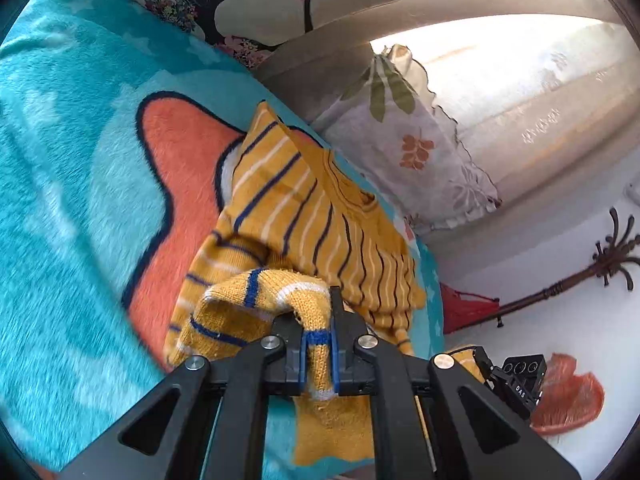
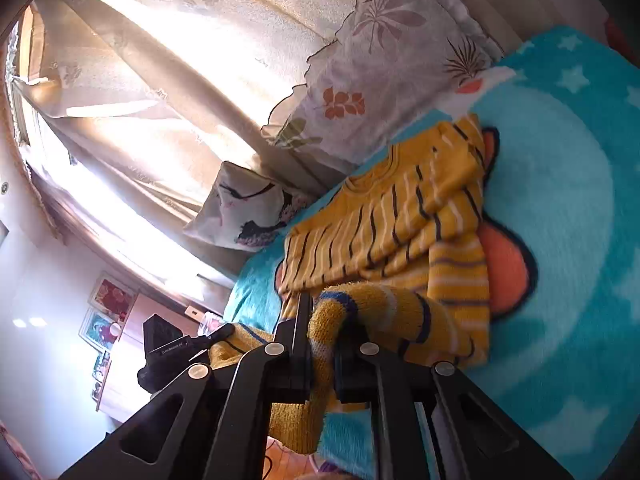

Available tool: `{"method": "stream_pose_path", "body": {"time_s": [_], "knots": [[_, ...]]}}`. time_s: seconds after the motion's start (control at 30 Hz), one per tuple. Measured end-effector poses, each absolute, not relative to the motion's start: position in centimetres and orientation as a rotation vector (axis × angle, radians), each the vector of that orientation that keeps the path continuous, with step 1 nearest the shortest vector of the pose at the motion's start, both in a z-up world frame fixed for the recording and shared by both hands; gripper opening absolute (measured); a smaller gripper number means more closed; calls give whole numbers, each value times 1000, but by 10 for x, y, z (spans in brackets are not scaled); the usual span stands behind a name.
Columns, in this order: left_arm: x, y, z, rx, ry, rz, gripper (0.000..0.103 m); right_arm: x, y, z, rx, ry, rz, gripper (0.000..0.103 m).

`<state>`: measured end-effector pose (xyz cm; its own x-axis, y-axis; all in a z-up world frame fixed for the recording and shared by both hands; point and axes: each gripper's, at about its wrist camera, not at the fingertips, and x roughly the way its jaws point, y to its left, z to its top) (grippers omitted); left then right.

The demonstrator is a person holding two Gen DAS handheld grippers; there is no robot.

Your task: Fold small clothes

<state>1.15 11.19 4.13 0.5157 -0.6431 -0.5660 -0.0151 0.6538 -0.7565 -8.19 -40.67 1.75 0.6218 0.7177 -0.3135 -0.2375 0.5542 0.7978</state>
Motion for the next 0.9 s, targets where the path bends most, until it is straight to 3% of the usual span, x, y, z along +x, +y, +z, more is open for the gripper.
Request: {"method": "stream_pose_path", "body": {"time_s": [0.17, 0.37, 0.47, 0.53, 0.67, 0.83, 0.9], "knots": [[97, 95, 7, -873, 1069, -392, 8, 22, -403, 7, 836, 768, 515, 9], [136, 100, -10, -1015, 1087, -443, 8, 92, -420, -43, 1012, 855, 476, 12], [150, 109, -15, -1110, 1071, -448, 17, 109, -433, -59, 1108, 850, 464, 17], [157, 115, -16, -1157, 1051, -433, 25, 117, -440, -66, 1147, 832, 447, 27], [165, 122, -13, -1175, 1013, -401, 33, 130, -444, -69, 1152, 818, 422, 33], [165, 130, 4, -1102, 982, -357, 41, 132, -450, -49, 1062, 761, 387, 63], [161, 129, 15, -1037, 971, -352, 42, 128, -457, -36, 1016, 729, 347, 66]]}}
